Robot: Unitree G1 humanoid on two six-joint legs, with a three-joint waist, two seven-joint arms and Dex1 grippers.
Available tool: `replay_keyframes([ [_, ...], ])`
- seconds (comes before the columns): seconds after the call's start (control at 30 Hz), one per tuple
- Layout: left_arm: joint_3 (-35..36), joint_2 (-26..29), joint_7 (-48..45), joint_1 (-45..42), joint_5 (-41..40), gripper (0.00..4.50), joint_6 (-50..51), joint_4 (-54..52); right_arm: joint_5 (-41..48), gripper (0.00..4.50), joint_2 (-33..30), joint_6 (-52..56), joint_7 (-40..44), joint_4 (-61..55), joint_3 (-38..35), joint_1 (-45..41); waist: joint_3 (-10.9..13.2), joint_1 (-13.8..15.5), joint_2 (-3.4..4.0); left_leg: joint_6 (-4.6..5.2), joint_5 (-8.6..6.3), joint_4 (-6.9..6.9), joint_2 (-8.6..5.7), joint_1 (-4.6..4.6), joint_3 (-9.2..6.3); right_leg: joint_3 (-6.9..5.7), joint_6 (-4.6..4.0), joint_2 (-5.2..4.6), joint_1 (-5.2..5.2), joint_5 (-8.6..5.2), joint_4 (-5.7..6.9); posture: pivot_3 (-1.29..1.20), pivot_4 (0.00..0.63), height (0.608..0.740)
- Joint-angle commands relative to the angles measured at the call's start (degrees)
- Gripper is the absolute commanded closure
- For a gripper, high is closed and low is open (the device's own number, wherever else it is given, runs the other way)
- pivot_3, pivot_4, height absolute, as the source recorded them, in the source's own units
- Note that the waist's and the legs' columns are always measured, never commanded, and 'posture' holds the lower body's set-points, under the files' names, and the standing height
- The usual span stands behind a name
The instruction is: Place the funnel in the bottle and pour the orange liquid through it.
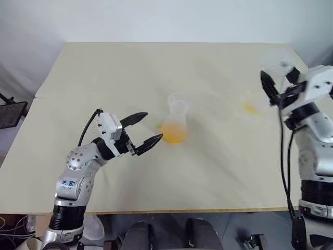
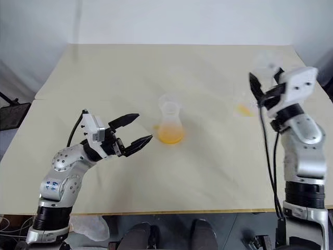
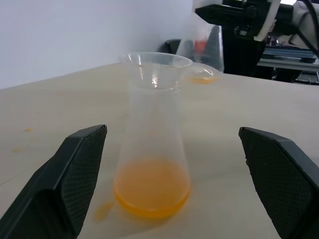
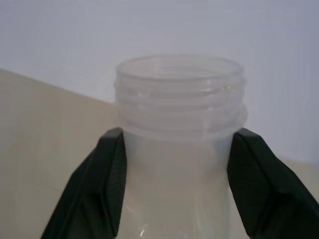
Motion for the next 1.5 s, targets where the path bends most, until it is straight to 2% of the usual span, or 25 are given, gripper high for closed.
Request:
replay_keyframes([
  [0.03,0.34,0.37,-1.17,-1.23,-1.07,0.00,-0.56,-0.01,3.15,2.04,-1.41,1.38,2.04,-1.43,-5.99,4.62,0.00,0.56,0.00,0.00,0.00,-0.01,-0.02,0.00,0.02,0.01,0.00,-0.01,0.00,0.00,0.00,0.00,0.150,0.740],
  [0.17,-0.02,-0.05,-1.72,-2.31,-0.88,0.00,-0.67,1.02,7.65,2.04,1.40,3.84,1.98,-3.29,-8.13,7.98,0.00,0.80,0.00,0.00,0.00,-0.02,-0.06,0.01,0.16,0.09,0.01,0.00,-0.01,0.01,-0.10,0.00,0.150,0.740],
  [0.37,-0.64,-0.43,-2.45,-3.69,-0.60,0.00,-1.05,2.31,5.86,2.04,5.50,1.97,2.23,-2.97,-5.65,10.93,0.00,0.84,0.01,-0.02,0.01,-0.02,-0.06,0.05,0.18,0.14,0.01,0.02,-0.01,0.00,-0.09,0.00,0.150,0.740],
  [0.6,0.01,0.11,-2.56,-3.68,-0.64,0.00,-1.13,2.15,4.22,2.04,7.05,-0.70,3.36,-2.39,-5.01,13.33,0.00,0.82,0.00,-0.02,0.01,-0.02,-0.06,0.06,0.19,0.14,0.01,0.03,-0.01,0.01,-0.08,0.00,0.150,0.740],
  [0.63,0.09,0.17,-2.48,-3.57,-0.65,0.00,-1.08,2.01,4.48,1.35,7.14,-1.06,3.77,-2.65,-5.09,13.72,0.00,0.82,0.00,-0.02,0.01,-0.02,-0.06,0.07,0.18,0.14,0.01,0.03,-0.01,0.01,-0.08,0.00,0.150,0.740],
  [0.77,0.41,0.50,-2.42,-3.27,-0.76,0.00,-1.00,1.76,4.88,0.03,6.92,-2.04,4.02,-4.06,-6.06,14.18,0.00,0.83,0.01,-0.02,0.01,-0.01,-0.07,0.06,0.19,0.15,0.01,0.03,0.00,0.01,-0.08,0.00,0.150,0.740],
  [1.2,0.99,1.55,-3.01,-4.39,-0.46,0.00,-1.68,3.41,5.78,0.01,4.58,-3.48,3.06,-10.20,-11.72,15.16,0.00,1.02,0.01,-0.02,0.01,-0.02,-0.08,0.06,0.18,0.15,0.01,0.02,0.00,0.01,-0.09,0.00,0.150,0.740],
  [1.5,1.09,1.69,-3.41,-5.95,-0.03,0.00,-3.05,5.62,5.19,0.01,1.35,-9.40,7.67,-6.36,-10.13,6.77,0.00,0.81,0.01,-0.02,0.01,-0.01,-0.07,0.07,0.19,0.14,0.01,0.04,-0.01,0.01,-0.08,0.00,0.150,0.740],
])
